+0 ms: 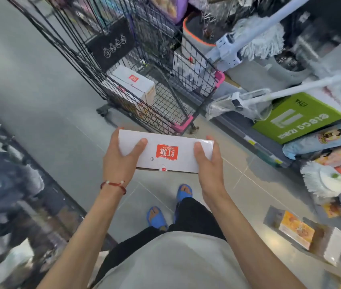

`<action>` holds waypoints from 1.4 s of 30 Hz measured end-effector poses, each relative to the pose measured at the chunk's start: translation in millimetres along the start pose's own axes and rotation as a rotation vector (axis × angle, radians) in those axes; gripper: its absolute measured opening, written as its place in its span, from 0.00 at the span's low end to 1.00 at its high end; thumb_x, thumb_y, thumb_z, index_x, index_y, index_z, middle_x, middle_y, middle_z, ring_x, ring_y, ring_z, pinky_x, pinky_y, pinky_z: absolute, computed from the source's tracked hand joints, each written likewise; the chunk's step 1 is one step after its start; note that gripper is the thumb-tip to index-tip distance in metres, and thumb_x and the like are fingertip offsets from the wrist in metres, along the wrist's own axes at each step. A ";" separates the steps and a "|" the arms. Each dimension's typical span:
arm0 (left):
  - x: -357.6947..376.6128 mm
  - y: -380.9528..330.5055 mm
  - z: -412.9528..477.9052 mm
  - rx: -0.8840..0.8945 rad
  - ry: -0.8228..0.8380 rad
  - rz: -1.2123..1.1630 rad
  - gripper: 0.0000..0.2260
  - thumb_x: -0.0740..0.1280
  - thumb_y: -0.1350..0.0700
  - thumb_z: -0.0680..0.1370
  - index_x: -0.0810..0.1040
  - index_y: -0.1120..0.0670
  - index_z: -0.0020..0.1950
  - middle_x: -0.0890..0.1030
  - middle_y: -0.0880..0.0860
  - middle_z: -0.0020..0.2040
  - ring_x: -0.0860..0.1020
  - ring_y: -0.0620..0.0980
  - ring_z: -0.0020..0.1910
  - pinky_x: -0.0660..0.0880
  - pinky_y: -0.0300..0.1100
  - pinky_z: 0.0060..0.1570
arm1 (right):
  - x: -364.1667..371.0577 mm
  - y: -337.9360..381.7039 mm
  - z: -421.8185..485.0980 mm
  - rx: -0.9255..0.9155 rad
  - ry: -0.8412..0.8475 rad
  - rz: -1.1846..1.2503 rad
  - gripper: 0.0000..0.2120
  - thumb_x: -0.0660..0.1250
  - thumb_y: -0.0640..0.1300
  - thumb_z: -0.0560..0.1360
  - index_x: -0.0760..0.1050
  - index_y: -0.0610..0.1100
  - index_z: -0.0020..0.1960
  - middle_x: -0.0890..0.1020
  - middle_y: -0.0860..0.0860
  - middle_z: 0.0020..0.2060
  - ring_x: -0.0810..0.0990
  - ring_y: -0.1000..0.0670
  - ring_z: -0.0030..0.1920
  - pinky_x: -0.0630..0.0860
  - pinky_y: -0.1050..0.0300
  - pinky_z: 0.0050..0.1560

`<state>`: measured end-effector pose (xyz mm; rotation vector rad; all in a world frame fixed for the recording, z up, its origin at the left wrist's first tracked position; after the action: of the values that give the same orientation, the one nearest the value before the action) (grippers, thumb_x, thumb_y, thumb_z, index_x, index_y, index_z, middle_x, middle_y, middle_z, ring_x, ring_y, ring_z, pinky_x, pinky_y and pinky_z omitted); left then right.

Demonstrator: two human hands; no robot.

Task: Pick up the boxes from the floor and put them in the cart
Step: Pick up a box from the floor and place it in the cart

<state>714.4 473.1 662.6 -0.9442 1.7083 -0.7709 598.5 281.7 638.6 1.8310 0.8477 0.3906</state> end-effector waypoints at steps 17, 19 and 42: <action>-7.7 -86.4 205.9 0.078 -0.054 -0.020 0.29 0.72 0.40 0.74 0.68 0.40 0.73 0.80 0.40 0.57 0.80 0.31 0.45 0.75 0.23 0.36 | 125.8 89.6 158.8 0.063 -0.066 0.181 0.22 0.67 0.53 0.82 0.69 0.57 0.75 0.80 0.48 0.65 0.82 0.47 0.63 0.81 0.41 0.63; -1.9 -96.0 228.4 0.071 -0.028 -0.050 0.30 0.72 0.41 0.75 0.67 0.42 0.75 0.79 0.43 0.59 0.79 0.32 0.43 0.73 0.21 0.33 | 134.2 98.2 178.4 0.047 -0.087 0.178 0.20 0.67 0.52 0.82 0.70 0.57 0.74 0.80 0.49 0.64 0.82 0.47 0.62 0.81 0.47 0.62; 46.8 -112.8 553.9 -0.015 0.443 0.153 0.22 0.71 0.37 0.71 0.77 0.45 0.60 0.84 0.45 0.53 0.83 0.48 0.53 0.78 0.54 0.59 | 294.5 122.7 361.9 0.220 -0.376 0.234 0.18 0.68 0.40 0.81 0.72 0.42 0.70 0.84 0.44 0.60 0.85 0.47 0.57 0.83 0.54 0.56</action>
<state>1258.6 343.1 569.3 -0.6722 2.1434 -0.9131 1071.4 219.5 565.7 2.1290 0.4317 0.0917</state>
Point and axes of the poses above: each hand's wrist, its own z-axis towards the middle knuckle, its own x-axis out of the palm, y = z × x, the point moved 3 cm from there along z, towards the middle knuckle
